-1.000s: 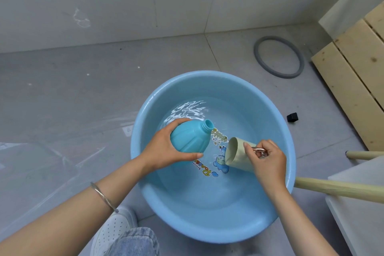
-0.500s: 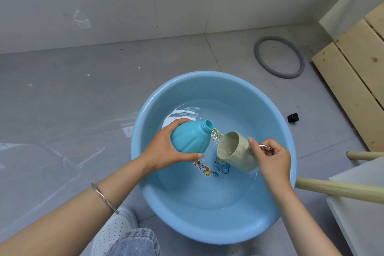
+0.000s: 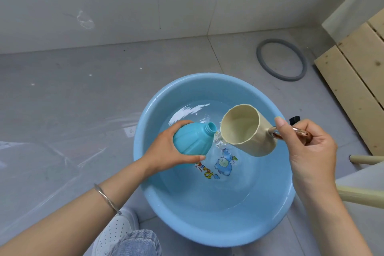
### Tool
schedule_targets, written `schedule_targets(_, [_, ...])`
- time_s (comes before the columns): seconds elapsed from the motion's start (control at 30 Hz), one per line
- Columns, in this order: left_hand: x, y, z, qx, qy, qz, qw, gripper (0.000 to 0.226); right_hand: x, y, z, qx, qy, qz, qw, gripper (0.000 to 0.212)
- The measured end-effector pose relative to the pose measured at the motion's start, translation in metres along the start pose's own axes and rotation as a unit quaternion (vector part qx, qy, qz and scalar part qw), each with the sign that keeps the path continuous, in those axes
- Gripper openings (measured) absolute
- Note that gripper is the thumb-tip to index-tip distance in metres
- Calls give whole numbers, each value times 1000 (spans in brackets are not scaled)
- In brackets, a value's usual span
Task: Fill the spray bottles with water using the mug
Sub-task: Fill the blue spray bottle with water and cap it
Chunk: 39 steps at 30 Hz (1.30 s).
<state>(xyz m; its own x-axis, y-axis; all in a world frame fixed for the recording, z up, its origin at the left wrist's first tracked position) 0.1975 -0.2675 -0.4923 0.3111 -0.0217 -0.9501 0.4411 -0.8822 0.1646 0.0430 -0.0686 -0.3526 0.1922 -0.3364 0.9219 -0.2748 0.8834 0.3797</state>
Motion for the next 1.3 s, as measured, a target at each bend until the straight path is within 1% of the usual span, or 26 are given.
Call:
schedule_targets(0.23, [0, 0, 0, 0, -5, 5, 1000, 81, 22, -8, -1, 6, 51, -37, 998, 40])
schedule_targets(0.43, [-1, 0, 0, 0, -6, 7, 1000, 82, 42, -14, -3, 11, 137, -95, 986, 42])
schedule_targets(0.5, [-1, 0, 1, 2, -5, 8, 1000, 83, 46, -15, -4, 13, 158, -108, 981, 39])
schedule_targets(0.87, [0, 0, 0, -4, -1, 12, 1000, 83, 57, -19, -8, 12, 212, -159, 964, 38])
schedule_targets(1.03, [-2, 1, 0, -5, -7, 15, 1000, 82, 66, -20, -10, 6, 243, -192, 951, 37])
schedule_targets(1.3, [0, 1, 0, -7, 3, 15, 1000, 84, 79, -27, -17, 11, 314, -241, 918, 37])
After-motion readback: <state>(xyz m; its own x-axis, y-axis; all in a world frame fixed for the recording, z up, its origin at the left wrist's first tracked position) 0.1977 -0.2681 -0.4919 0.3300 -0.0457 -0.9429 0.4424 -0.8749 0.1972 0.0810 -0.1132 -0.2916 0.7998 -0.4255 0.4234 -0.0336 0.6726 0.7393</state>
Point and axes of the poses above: each hand's wrist, its own z-axis towards the middle knuckle, its own y-axis out of the back of the hand, x = y × z, the point moved 6 cm from there along z, towards the middle knuckle, and after that the axes turned 9 degrees about -z, right-handed, at the moved point
